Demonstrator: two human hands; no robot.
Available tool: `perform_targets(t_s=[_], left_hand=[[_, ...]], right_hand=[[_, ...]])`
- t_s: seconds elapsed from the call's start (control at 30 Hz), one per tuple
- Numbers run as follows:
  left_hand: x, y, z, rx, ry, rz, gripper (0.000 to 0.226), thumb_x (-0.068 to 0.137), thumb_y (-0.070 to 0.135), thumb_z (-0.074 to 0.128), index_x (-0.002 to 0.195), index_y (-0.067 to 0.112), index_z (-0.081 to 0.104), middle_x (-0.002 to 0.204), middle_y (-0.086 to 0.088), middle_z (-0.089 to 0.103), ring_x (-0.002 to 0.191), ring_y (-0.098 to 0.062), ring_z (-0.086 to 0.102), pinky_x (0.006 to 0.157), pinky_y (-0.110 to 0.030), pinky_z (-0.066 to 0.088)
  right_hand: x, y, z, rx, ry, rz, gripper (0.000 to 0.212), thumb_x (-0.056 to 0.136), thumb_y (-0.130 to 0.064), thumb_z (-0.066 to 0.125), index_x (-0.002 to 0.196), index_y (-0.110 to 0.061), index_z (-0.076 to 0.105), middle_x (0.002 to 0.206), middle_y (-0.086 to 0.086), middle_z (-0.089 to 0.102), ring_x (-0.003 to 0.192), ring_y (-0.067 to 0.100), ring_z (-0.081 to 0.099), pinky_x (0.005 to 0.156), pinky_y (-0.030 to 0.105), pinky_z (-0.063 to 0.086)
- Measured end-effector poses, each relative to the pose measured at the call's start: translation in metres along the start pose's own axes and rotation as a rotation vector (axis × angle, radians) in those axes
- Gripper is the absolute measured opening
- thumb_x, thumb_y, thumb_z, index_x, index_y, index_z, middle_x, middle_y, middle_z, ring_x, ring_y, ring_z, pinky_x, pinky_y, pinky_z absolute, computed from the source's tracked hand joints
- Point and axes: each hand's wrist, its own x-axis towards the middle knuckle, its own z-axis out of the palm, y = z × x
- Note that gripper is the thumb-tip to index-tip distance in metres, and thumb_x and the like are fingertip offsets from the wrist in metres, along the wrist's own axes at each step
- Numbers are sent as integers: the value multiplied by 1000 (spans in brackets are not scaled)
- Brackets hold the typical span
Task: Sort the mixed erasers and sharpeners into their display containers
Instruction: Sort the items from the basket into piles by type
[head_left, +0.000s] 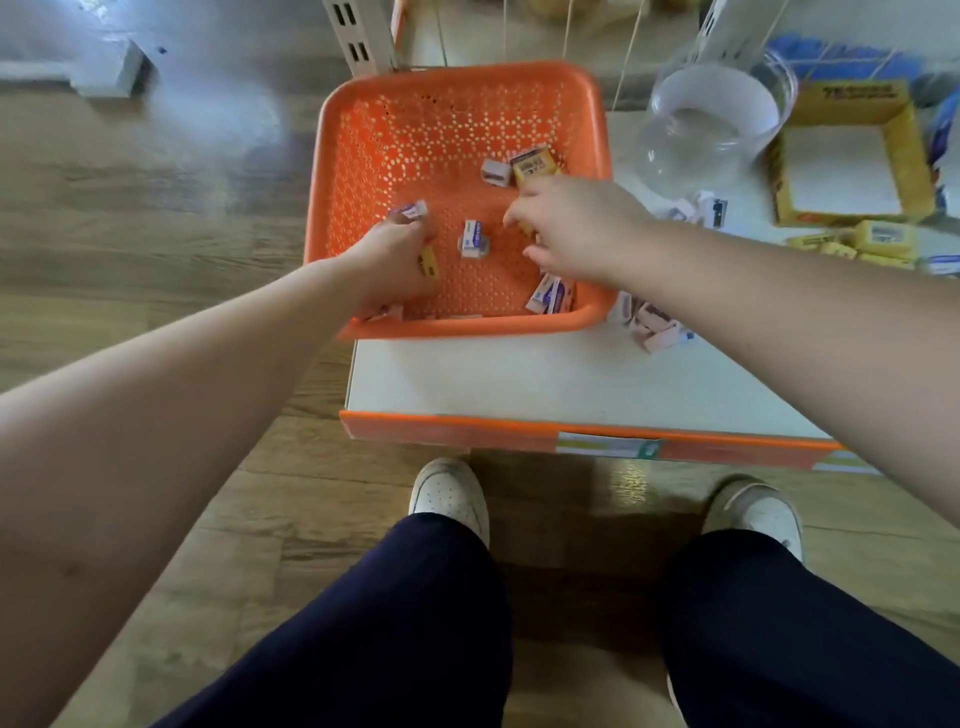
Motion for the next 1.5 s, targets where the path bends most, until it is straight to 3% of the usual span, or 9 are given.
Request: perform_targets(t_s=[0.13, 0.4, 0.7, 0.77, 0.87, 1.0, 1.17, 1.33, 1.5], left_hand=[[-4, -5, -2, 52, 34, 30, 54, 83, 24, 65, 130, 4, 48, 122, -23, 53, 112, -37, 48, 92, -36, 38], [-8, -6, 2, 57, 23, 59, 55, 78, 31, 71, 125, 9, 53, 120, -16, 59, 111, -33, 53, 91, -35, 40], [-10, 0, -4, -16, 118, 48, 60, 77, 34, 70, 128, 12, 48, 120, -11, 54, 113, -30, 47, 94, -43, 42], [-8, 5, -8, -34, 171, 44, 57, 77, 32, 69, 126, 14, 49, 121, -11, 52, 114, -30, 45, 96, -45, 40], [-3, 17, -13, -90, 271, 52, 55, 77, 31, 68, 126, 14, 49, 122, -11, 51, 115, -30, 44, 98, -44, 38], [3, 47, -23, -286, 417, 68, 54, 77, 25, 67, 127, 12, 49, 122, -9, 49, 114, -24, 45, 92, -26, 34], [6, 110, -30, -432, 561, 221, 51, 78, 24, 64, 126, 13, 51, 120, -4, 50, 105, -14, 47, 90, -18, 33], [8, 174, -23, -505, 505, 357, 51, 79, 24, 63, 128, 16, 52, 117, 0, 48, 98, -12, 54, 88, -22, 47], [10, 233, 4, -394, 279, 468, 52, 83, 22, 67, 131, 16, 51, 117, 1, 48, 90, -8, 51, 82, -16, 43]], right_hand=[[10, -15, 3, -368, -218, 98, 24, 90, -13, 53, 112, -13, 61, 102, 7, 59, 99, 31, 58, 65, 33, 41], [17, -23, 4, -470, -391, 183, 25, 95, -18, 49, 117, -13, 56, 118, 10, 54, 112, 29, 50, 72, 34, 38], [17, -13, 0, -132, -206, 97, 2, 88, -5, 54, 88, -7, 55, 89, 7, 53, 82, 27, 55, 67, 35, 46], [17, -6, -3, 94, -122, 64, 17, 86, -2, 52, 92, -7, 67, 94, 7, 66, 85, 24, 60, 77, 32, 49], [7, 4, -21, 278, 69, 57, 19, 86, -16, 59, 101, -13, 70, 98, 1, 67, 86, 11, 54, 68, 18, 31], [-15, 32, -33, 452, 299, 226, 19, 83, -28, 66, 99, -18, 65, 93, -10, 60, 86, 5, 52, 76, 20, 42], [-48, 77, -39, 587, 491, 439, 13, 81, -28, 68, 86, -24, 56, 91, -3, 65, 82, 9, 58, 71, 17, 46], [-106, 139, -33, 521, 482, 611, 28, 86, -20, 62, 114, -14, 61, 101, -3, 63, 88, 8, 56, 78, 14, 38], [-179, 191, -25, 438, 428, 742, 27, 85, -11, 59, 111, -10, 65, 108, 11, 67, 96, 17, 61, 81, 12, 37]])
